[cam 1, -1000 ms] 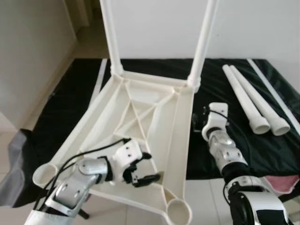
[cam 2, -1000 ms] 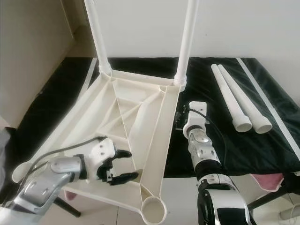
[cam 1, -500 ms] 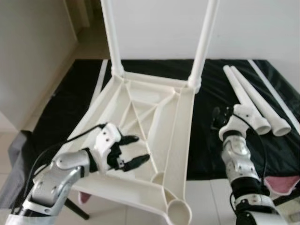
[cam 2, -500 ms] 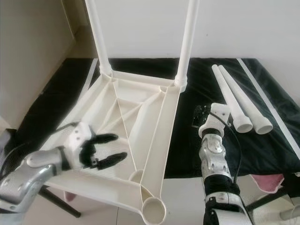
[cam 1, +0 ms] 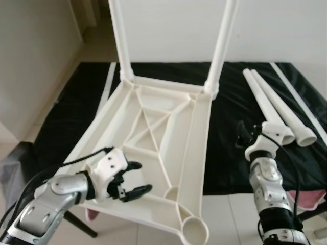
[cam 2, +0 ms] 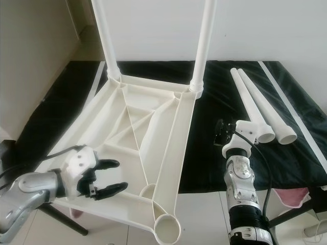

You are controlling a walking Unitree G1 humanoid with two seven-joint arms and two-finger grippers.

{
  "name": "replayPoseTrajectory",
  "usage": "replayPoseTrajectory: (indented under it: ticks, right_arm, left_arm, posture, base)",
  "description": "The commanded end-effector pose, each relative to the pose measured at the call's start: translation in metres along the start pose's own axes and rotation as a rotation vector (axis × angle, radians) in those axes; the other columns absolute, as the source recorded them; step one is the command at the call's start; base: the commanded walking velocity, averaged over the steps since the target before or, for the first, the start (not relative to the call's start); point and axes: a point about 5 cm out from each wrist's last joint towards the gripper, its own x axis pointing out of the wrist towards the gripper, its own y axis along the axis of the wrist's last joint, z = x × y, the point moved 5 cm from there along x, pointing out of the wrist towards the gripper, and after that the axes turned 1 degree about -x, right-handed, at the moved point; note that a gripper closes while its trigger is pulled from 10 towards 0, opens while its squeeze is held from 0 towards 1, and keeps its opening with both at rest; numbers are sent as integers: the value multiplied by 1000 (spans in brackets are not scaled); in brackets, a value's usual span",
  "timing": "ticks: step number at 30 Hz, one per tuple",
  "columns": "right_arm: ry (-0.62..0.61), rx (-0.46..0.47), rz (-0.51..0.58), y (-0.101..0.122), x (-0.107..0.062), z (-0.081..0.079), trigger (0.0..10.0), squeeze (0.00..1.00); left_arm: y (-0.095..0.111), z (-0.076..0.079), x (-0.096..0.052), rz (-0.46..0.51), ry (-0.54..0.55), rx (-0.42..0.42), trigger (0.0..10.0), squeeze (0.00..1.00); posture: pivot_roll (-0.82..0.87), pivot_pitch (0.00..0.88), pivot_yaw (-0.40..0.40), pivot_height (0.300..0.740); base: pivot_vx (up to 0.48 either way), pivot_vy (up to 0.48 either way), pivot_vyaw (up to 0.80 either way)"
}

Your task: Building children table

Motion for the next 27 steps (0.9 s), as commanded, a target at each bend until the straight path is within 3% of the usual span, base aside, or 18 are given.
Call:
replayPoseTrajectory:
  ticks: [1, 11, 20, 27]
  right_arm:
    - [-10, 6, -7, 1, 1, 3, 10000, 0]
    - [-11, 7, 4, 8, 5, 5, 10000, 0]
    - [-9, 6, -5, 7, 4, 4, 10000, 0]
    - [-2, 10, -9, 7, 6, 1, 10000, 0]
  left_arm:
    - [-11, 23, -3, -62, -227, 20, 10000, 0]
    - [-14, 26, 0, -79, -245, 46, 10000, 0]
    - [10, 32, -7, 59, -294, 26, 10000, 0]
    - [0, 43, -5, 17, -350, 34, 10000, 0]
  posture:
    - [13, 50, -7, 740]
    - [5, 43, -6, 740]
    - [11, 27, -8, 740]
    - [13, 22, -8, 740]
  base:
    - [0, 0, 0]
    - [0, 0, 0]
    - [0, 0, 0]
    - [0, 0, 0]
